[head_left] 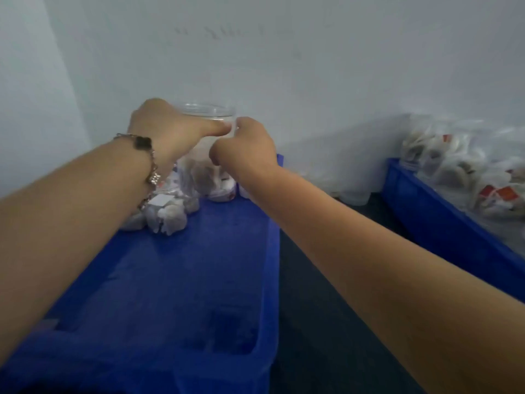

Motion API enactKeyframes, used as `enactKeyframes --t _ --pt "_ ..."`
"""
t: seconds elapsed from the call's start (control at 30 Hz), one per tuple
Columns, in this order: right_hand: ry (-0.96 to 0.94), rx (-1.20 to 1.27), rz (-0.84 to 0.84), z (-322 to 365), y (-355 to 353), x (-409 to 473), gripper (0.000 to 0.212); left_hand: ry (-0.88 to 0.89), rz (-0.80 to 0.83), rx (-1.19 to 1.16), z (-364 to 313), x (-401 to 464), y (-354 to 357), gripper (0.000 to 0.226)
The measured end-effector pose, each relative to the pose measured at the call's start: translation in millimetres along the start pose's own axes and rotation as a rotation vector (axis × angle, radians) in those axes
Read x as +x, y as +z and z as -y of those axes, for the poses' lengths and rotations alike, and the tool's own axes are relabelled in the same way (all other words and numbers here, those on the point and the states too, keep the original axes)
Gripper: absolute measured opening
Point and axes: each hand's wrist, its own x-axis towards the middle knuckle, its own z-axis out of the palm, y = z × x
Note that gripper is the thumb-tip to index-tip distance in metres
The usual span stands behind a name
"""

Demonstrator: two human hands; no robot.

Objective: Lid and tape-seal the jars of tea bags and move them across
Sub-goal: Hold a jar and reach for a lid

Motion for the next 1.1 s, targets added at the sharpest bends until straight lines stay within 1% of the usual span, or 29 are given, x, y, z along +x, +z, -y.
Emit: enactKeyframes --t 0.07,0.1,0.13,0.2,0.23,0.27,0.3,0.33,0.4,0.5,0.57,0.67,0.8,0.87,0.93,1.0,1.1 --pt "-0.016 -0.040 -0.110 -13 -29 -12 0.022 0.018 0.023 -0.070 -25 -21 34 0.081" --pt "-0.030 -0.072 -0.149 -22 -44 -17 0.020 0.013 0.016 -0.091 -33 -32 54 0.085" --pt "-0.034 -0.098 -0.178 -34 -58 -22 0.017 0.002 0.024 -0.125 -40 -45 75 0.082" --pt "0.022 -0.151 -0.196 -59 -86 -32 0.022 -0.072 0.088 -0.233 -47 -70 117 0.073" --pt "0.060 -0.166 -0.199 -74 -98 -36 0.018 -0.134 0.116 -0.270 -47 -82 137 0.071" --pt "0.101 -0.155 -0.206 -90 -108 -39 0.008 -0.202 0.133 -0.285 -45 -93 154 0.072" --pt "0.144 -0.126 -0.218 -106 -115 -43 0.005 -0.259 0.135 -0.289 -41 -104 170 0.074" --pt "0.177 -0.096 -0.218 -121 -120 -47 0.013 -0.300 0.120 -0.288 -37 -114 185 0.077" --pt "0.230 -0.026 -0.214 -146 -125 -56 0.017 -0.363 0.063 -0.286 -28 -134 205 0.083" --pt "0.313 0.206 -0.193 -171 -120 -69 0.022 -0.403 -0.025 -0.262 -10 -152 222 0.080" --pt "0.273 0.176 -0.149 -183 -113 -74 0.025 -0.357 -0.086 -0.236 3 -157 225 0.076" --pt "0.242 0.137 -0.186 -208 -109 -63 0.029 -0.248 -0.117 -0.227 24 -158 233 0.077" --pt "0.378 -0.036 -0.331 -242 -117 -22 0.032 -0.192 -0.099 -0.249 47 -151 243 0.090" --pt "0.420 -0.166 -0.345 -257 -126 5 0.033 -0.139 -0.058 -0.279 57 -147 249 0.096" --pt "0.423 -0.306 -0.269 -270 -136 29 0.036 -0.079 0.007 -0.363 67 -141 255 0.099" --pt "0.418 -0.436 -0.165 -283 -143 50 0.038 -0.056 0.070 -0.454 74 -138 262 0.099" --pt "0.384 -0.641 -0.034 -297 -146 75 0.036 -0.018 0.064 -0.488 79 -140 269 0.104"
